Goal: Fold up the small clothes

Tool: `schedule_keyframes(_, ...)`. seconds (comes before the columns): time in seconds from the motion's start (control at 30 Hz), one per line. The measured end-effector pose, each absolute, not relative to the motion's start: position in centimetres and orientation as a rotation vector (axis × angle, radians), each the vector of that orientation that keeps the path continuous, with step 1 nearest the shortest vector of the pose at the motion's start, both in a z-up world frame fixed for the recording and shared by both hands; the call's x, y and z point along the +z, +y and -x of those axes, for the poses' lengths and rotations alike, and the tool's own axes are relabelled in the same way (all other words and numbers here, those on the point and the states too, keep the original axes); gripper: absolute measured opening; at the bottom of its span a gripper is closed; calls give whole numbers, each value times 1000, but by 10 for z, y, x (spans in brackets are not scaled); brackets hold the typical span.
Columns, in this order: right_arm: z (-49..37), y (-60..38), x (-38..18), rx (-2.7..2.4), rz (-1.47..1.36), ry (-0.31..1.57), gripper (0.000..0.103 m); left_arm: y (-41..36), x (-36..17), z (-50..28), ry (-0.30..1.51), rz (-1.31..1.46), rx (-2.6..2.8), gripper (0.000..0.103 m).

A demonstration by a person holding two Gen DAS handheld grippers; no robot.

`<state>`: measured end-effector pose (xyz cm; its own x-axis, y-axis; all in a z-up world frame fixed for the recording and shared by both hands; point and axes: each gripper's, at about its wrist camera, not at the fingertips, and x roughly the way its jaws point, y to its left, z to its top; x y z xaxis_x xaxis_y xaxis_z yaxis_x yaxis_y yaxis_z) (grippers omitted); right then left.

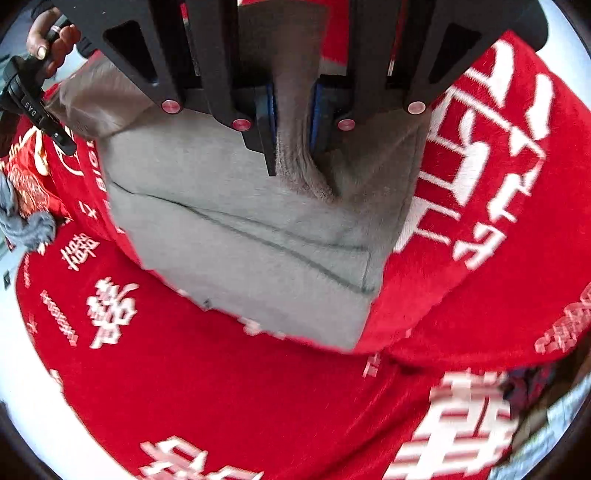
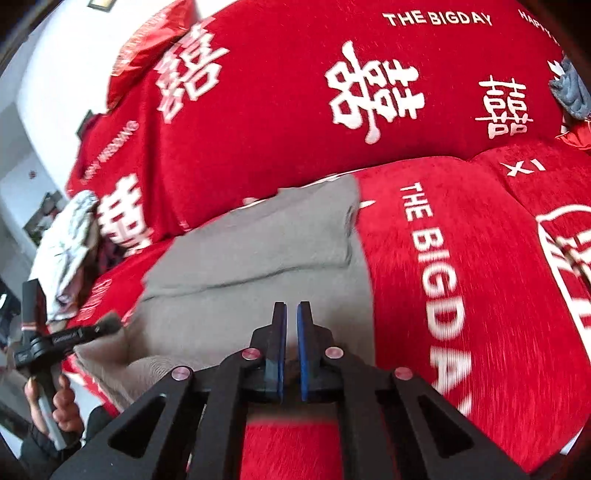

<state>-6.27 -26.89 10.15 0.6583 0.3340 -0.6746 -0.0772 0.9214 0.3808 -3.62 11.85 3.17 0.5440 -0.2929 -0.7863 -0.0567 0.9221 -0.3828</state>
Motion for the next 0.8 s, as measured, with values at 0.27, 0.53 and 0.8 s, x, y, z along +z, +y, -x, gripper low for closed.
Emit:
schedule_keyframes(0.27,61,-262,83,264,-301,873,19,136,20,47,981,511,-252,95)
schedule_keyframes(0.53,106,-269,97,347,-268,816,65,138,37,59,958,488,-280,100)
schedule_keyframes(0.8,80,-242,60,414,-511,1005,58,139,22,45,1091,596,-330,100)
